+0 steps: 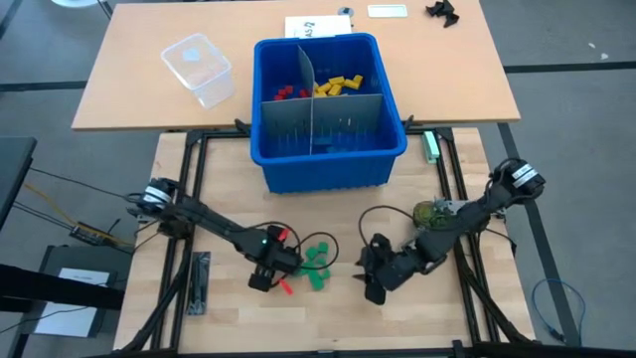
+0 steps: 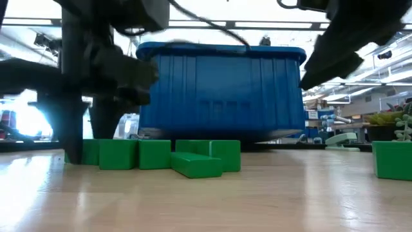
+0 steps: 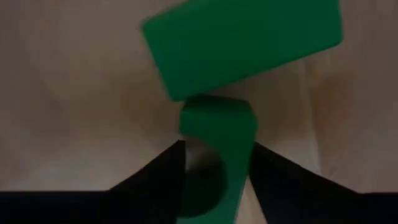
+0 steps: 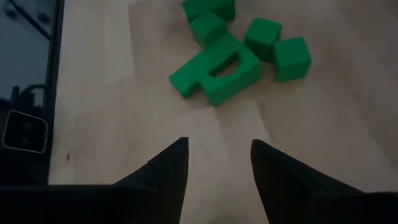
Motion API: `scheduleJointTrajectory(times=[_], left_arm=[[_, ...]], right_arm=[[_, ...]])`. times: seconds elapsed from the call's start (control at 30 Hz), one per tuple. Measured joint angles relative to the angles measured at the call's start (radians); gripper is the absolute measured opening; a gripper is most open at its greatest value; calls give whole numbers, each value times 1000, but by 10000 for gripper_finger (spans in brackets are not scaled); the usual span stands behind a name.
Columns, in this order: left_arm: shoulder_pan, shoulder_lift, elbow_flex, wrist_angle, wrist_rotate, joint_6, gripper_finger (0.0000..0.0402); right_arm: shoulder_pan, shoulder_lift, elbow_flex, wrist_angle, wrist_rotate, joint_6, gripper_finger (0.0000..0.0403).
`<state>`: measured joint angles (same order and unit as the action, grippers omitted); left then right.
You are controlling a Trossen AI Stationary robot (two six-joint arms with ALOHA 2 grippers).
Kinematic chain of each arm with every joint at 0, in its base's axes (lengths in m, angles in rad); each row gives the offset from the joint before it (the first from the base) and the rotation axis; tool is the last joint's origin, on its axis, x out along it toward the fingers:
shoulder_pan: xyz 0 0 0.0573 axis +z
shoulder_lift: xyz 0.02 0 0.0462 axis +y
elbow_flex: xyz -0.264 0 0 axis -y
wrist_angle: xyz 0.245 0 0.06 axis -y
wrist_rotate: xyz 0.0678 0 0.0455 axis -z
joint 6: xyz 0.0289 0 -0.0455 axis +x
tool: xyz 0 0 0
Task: Sort Items/Unsort Items
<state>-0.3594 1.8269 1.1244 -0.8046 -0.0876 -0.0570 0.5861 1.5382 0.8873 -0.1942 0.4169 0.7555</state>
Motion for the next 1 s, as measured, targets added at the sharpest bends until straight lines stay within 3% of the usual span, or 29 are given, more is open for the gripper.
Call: scheduleJointTrajectory(times=[0.27, 0.43, 0.67, 0.9, 1.0], left_arm=[[13, -18, 43, -19, 14, 7, 33], [15, -91, 104, -54, -6, 11, 35], [67, -285, 174, -89, -164, -1, 42], [185, -481, 198, 13, -394, 48, 41], [259, -545, 198, 84, -400, 58, 41]], right_arm=[[69, -1, -64, 47, 205, 93, 174], [73, -1, -134, 151, 233, 116, 174], [53, -1, -230, 337, 253, 94, 174], [-3, -1, -219, 379, 208, -13, 174], [-23, -1, -219, 377, 180, -18, 174]])
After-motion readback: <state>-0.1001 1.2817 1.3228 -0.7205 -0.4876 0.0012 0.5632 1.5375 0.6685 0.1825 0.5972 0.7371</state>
